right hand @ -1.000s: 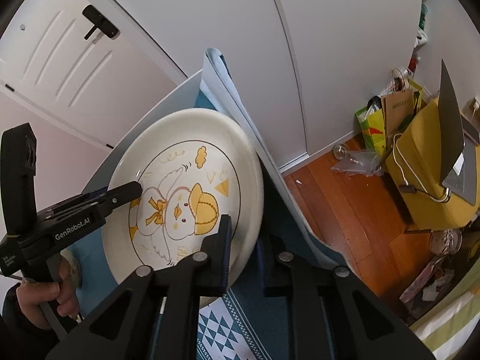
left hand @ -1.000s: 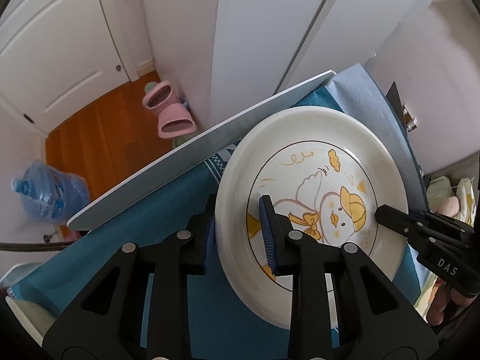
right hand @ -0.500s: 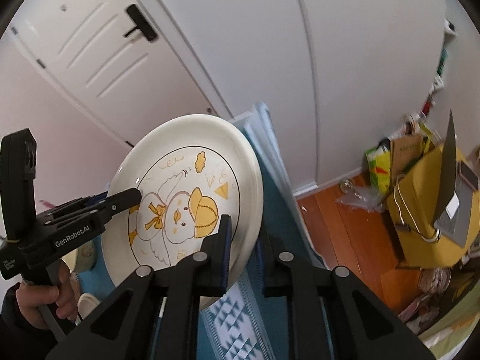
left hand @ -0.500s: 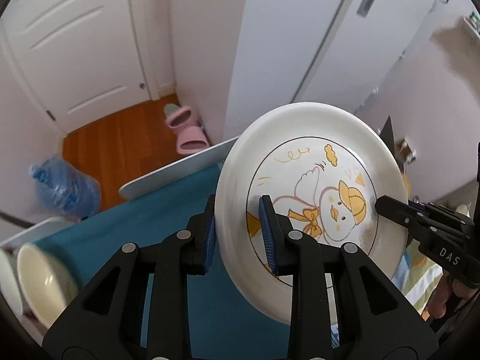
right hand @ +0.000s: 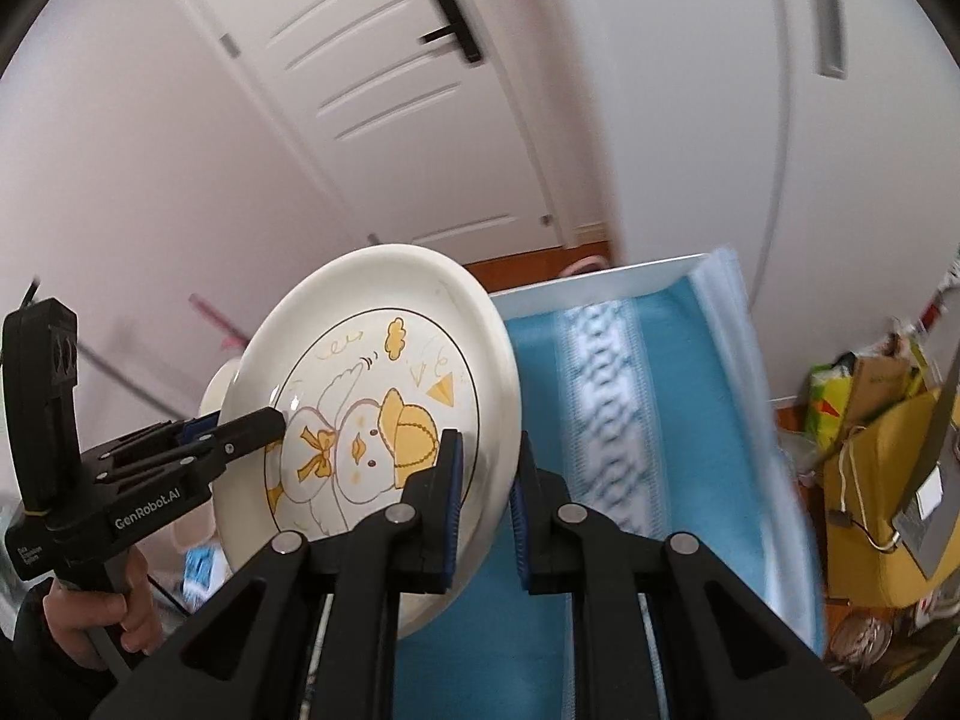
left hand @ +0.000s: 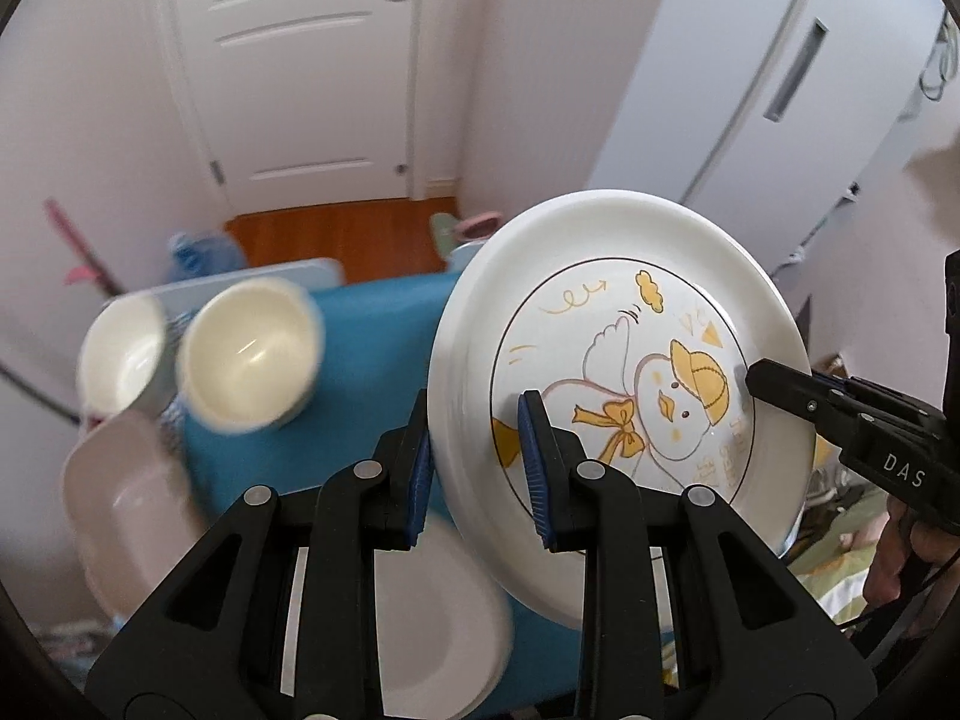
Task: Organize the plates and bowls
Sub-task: 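Lift the duck-and-bow plate with both tools toward the plate stack, then lower the duck-and-bow plate onto the white plate and open both tools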
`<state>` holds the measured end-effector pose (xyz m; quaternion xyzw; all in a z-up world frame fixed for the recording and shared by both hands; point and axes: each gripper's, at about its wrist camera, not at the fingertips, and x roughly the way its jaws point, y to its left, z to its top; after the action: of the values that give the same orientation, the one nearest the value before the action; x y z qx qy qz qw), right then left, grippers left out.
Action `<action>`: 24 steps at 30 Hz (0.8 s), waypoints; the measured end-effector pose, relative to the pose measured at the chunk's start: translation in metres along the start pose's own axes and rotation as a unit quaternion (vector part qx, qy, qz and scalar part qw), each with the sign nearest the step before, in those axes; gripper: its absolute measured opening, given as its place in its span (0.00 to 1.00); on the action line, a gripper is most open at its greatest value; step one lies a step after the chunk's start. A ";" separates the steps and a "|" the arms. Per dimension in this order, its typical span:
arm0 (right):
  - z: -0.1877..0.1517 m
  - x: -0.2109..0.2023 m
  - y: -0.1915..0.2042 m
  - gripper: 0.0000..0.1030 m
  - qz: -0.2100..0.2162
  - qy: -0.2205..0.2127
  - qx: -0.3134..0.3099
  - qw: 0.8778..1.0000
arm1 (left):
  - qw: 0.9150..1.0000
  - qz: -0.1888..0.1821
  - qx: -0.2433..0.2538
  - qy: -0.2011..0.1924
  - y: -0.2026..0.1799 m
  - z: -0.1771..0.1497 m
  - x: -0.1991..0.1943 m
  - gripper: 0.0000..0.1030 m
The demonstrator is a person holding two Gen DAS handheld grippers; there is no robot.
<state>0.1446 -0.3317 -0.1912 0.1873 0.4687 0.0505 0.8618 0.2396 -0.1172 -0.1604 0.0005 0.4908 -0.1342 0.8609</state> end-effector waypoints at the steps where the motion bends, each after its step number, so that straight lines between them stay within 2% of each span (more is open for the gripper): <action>1: -0.006 0.003 0.009 0.13 0.005 0.006 -0.005 1.000 | 1.000 0.004 -0.007 0.000 0.008 -0.008 -0.004 0.23; 7: -0.046 0.029 0.049 0.13 0.027 0.046 -0.026 0.998 | 0.999 0.032 -0.026 0.014 0.050 -0.059 -0.018 0.23; 13: -0.091 0.061 0.076 0.13 0.028 0.084 -0.041 0.995 | 0.998 0.042 -0.034 0.044 0.076 -0.110 -0.009 0.23; 19: -0.116 0.080 0.088 0.13 0.016 0.096 -0.053 0.994 | 0.996 0.037 -0.042 0.062 0.095 -0.140 0.006 0.24; 24: -0.118 0.087 0.093 0.13 0.004 0.095 -0.060 0.994 | 0.996 0.039 -0.038 0.077 0.101 -0.150 0.019 0.23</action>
<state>0.1031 -0.1901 -0.2832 0.1318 0.5440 0.0994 0.8227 0.1451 -0.0039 -0.2672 -0.0030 0.5599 -0.0808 0.8246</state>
